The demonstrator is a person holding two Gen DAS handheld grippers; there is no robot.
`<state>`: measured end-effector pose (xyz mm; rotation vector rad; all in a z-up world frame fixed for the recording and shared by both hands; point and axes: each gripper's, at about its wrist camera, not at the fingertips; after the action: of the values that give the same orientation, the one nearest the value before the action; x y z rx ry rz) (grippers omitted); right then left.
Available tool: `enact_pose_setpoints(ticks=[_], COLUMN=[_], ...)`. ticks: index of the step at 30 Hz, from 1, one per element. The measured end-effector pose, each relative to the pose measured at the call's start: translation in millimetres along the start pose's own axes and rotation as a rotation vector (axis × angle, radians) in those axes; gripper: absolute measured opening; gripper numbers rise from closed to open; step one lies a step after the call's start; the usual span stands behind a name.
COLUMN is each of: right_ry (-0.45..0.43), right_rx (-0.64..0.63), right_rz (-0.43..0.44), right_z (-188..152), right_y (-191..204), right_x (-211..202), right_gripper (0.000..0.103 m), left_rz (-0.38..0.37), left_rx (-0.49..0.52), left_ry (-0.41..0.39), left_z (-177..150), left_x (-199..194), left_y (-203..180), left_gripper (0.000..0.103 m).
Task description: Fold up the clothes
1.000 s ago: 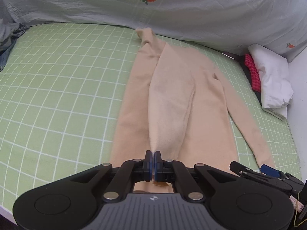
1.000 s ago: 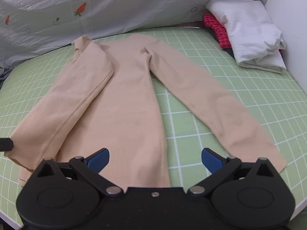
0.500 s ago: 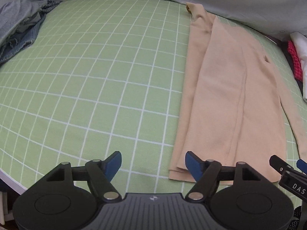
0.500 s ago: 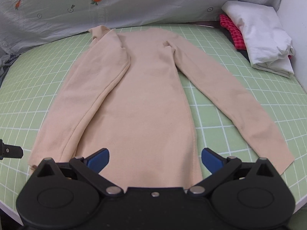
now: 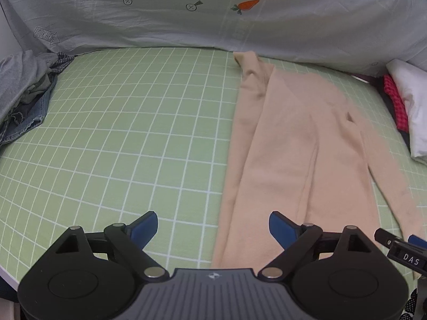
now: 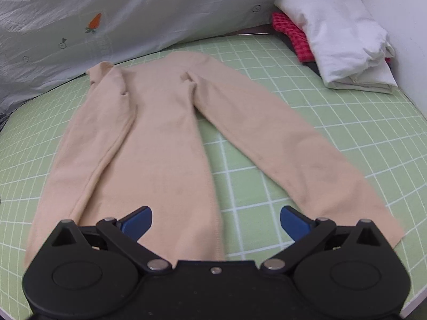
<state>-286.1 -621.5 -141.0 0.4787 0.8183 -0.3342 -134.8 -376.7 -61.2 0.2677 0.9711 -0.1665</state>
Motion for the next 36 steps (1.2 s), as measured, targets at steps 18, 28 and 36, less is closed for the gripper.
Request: enact_pose_setpoints(ticks=[18,28,36], right_ry=[-0.019,-0.042,0.015], right_rx=[0.037,0.083,0.068], right_rz=[-0.121,-0.159,-0.138], right_z=[-8.8,-6.7,8.3], right_y=[-127.8,-126.7,-125.5], right_x=[-0.6,3.5,1.7], right_gripper=[0.103,0.103,0.07], left_rz=[0.035,0.008,-0.011], left_rx=[0.057,0.0,-0.059], left_ry=[-0.134,-0.125,-0.167], left_z=[-1.5,12.1,33.7], left_x=[-30.2,-31.9,-30.3], left_y=[-56.9,-37.0,-16.5], left_gripper=[0.092,0.092,0.092])
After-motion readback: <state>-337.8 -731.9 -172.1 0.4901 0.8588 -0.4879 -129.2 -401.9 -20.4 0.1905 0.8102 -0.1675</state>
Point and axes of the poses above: each gripper's, at about its wrist camera, not at the fingertips, and x roughly the way its jaws point, y to its left, z to its top, and after that the axes turned 13 degrees about z, right-handed
